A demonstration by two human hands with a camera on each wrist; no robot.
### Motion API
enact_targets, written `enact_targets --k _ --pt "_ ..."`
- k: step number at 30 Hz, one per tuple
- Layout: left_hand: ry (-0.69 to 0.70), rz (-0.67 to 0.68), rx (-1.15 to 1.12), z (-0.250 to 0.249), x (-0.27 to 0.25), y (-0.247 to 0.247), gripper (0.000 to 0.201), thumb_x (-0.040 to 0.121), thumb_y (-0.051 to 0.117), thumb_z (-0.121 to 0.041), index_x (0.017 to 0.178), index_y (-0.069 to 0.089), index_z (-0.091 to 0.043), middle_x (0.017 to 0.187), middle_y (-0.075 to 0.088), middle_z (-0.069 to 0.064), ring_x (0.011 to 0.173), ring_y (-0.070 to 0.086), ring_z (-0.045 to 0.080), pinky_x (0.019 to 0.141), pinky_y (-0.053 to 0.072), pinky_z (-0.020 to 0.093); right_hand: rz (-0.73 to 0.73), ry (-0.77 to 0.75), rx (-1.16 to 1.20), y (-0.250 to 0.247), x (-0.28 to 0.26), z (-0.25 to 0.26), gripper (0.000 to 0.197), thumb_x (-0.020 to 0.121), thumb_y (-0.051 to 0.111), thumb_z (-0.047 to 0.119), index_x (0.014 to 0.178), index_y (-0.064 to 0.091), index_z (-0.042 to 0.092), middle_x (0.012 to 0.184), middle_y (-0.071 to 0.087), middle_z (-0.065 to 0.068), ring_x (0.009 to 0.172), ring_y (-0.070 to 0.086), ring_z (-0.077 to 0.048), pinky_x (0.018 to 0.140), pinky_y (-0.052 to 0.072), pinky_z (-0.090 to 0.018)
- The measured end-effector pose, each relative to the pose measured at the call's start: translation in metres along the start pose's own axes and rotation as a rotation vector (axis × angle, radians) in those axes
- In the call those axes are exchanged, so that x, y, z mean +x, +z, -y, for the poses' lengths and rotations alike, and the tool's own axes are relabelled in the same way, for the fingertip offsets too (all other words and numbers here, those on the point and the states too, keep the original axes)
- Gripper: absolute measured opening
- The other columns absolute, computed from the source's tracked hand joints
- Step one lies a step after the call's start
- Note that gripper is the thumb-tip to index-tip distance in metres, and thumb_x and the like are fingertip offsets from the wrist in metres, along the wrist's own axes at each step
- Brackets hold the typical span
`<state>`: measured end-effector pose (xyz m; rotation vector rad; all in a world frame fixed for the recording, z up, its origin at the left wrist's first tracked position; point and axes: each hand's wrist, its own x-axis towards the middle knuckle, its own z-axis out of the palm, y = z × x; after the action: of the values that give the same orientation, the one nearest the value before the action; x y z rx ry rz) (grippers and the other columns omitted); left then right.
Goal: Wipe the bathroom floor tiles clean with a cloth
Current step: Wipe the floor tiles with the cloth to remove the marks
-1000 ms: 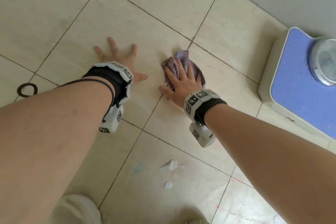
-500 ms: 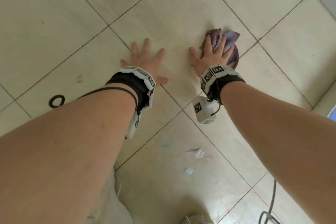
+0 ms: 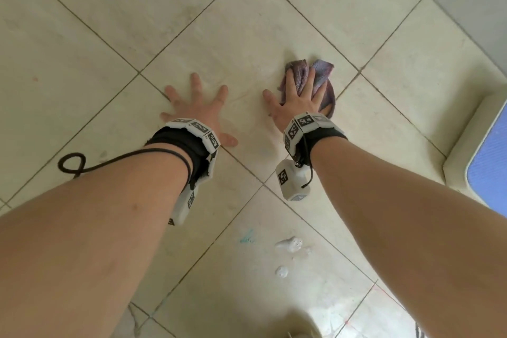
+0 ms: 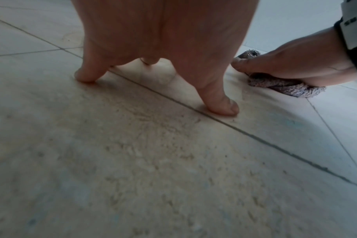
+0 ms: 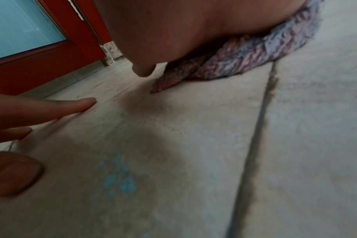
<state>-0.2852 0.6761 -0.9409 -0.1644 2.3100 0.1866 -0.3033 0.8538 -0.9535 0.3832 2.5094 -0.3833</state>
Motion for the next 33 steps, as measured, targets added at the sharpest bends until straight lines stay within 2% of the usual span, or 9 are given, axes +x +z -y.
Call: enact_targets --k 9,13,16,20,24,26,28,31,33 --pt "0.044 -0.026 0.02 0.008 0.002 0.003 0.113 0.07 0.074 -0.066 0.15 -0.004 -0.049 0.158 -0.029 -0.002 0.143 -0.018 0.049 0.108 0.021 0.071 -0.022 0.001 -0.037 0.004 0.004 0.02 0.076 0.09 0.025 0.074 0.153 -0.002 0.042 0.161 -0.022 0.005 0.146 -0.022 -0.032 0.114 0.001 -0.066" --pt "0.007 -0.071 -0.019 0.047 -0.001 0.006 0.115 0.071 0.073 -0.066 0.153 -0.004 -0.041 0.16 -0.025 -0.002 0.147 -0.018 0.036 0.112 0.016 0.068 0.094 -0.339 -0.209 0.03 -0.028 0.051 0.074 0.092 0.023 0.073 0.153 -0.003 0.041 0.16 -0.023 0.008 0.146 -0.024 -0.03 0.113 -0.006 -0.063" --pt "-0.093 -0.089 -0.09 0.075 -0.01 0.012 0.119 0.069 0.074 -0.067 0.154 -0.005 -0.04 0.16 -0.026 0.003 0.147 -0.018 0.037 0.112 0.015 0.068 0.177 -0.494 -0.371 0.048 -0.065 0.025 0.071 0.093 0.02 0.071 0.153 -0.005 0.042 0.159 -0.024 0.01 0.147 -0.022 -0.026 0.116 -0.004 -0.06" --pt "-0.125 -0.083 -0.129 0.081 -0.014 0.011 0.122 0.067 0.077 -0.066 0.154 -0.004 -0.037 0.16 -0.024 0.006 0.147 -0.016 0.037 0.112 0.016 0.068 0.186 -0.401 -0.436 0.022 -0.055 -0.014 0.068 0.094 0.02 0.068 0.152 -0.006 0.044 0.159 -0.025 0.011 0.147 -0.022 -0.023 0.118 0.0 -0.059" --pt "-0.108 -0.064 -0.13 0.083 -0.011 0.011 0.124 0.068 0.077 -0.064 0.154 -0.008 -0.035 0.16 -0.025 0.007 0.147 -0.018 0.038 0.111 0.017 0.069 0.13 -0.235 -0.272 0.007 -0.012 0.044 0.072 0.094 0.023 0.069 0.154 -0.005 0.04 0.159 -0.025 0.007 0.146 -0.025 -0.029 0.115 -0.005 -0.057" --pt "-0.098 -0.061 -0.13 0.084 -0.008 0.012 0.124 0.068 0.076 -0.066 0.153 -0.01 -0.036 0.159 -0.026 0.007 0.146 -0.019 0.038 0.11 0.017 0.069 0.108 -0.275 -0.287 0.013 -0.006 0.082 0.074 0.095 0.024 0.068 0.155 -0.004 0.035 0.16 -0.023 0.003 0.145 -0.025 -0.033 0.116 -0.008 -0.054" --pt "-0.099 -0.059 -0.126 0.085 -0.008 0.013 0.124 0.068 0.075 -0.068 0.153 -0.01 -0.037 0.159 -0.027 0.007 0.146 -0.02 0.038 0.11 0.017 0.069 0.129 -0.4 -0.346 0.025 -0.017 0.099 0.073 0.095 0.023 0.068 0.155 -0.003 0.035 0.16 -0.023 0.004 0.145 -0.024 -0.033 0.116 -0.006 -0.054" --pt "-0.094 -0.063 -0.135 0.086 -0.01 0.013 0.123 0.068 0.074 -0.068 0.154 -0.009 -0.037 0.159 -0.027 0.006 0.147 -0.02 0.038 0.11 0.016 0.069 0.198 -0.545 -0.45 0.043 -0.051 0.063 0.071 0.093 0.02 0.07 0.153 -0.005 0.041 0.159 -0.025 0.01 0.147 -0.022 -0.027 0.116 -0.002 -0.058" --pt "-0.099 -0.069 -0.137 0.085 -0.011 0.012 0.122 0.069 0.074 -0.067 0.154 -0.008 -0.036 0.16 -0.026 0.007 0.147 -0.019 0.038 0.111 0.017 0.069 0.229 -0.522 -0.493 0.041 -0.066 0.017 0.068 0.094 0.02 0.069 0.152 -0.006 0.045 0.158 -0.027 0.013 0.147 -0.022 -0.022 0.118 -0.002 -0.057"
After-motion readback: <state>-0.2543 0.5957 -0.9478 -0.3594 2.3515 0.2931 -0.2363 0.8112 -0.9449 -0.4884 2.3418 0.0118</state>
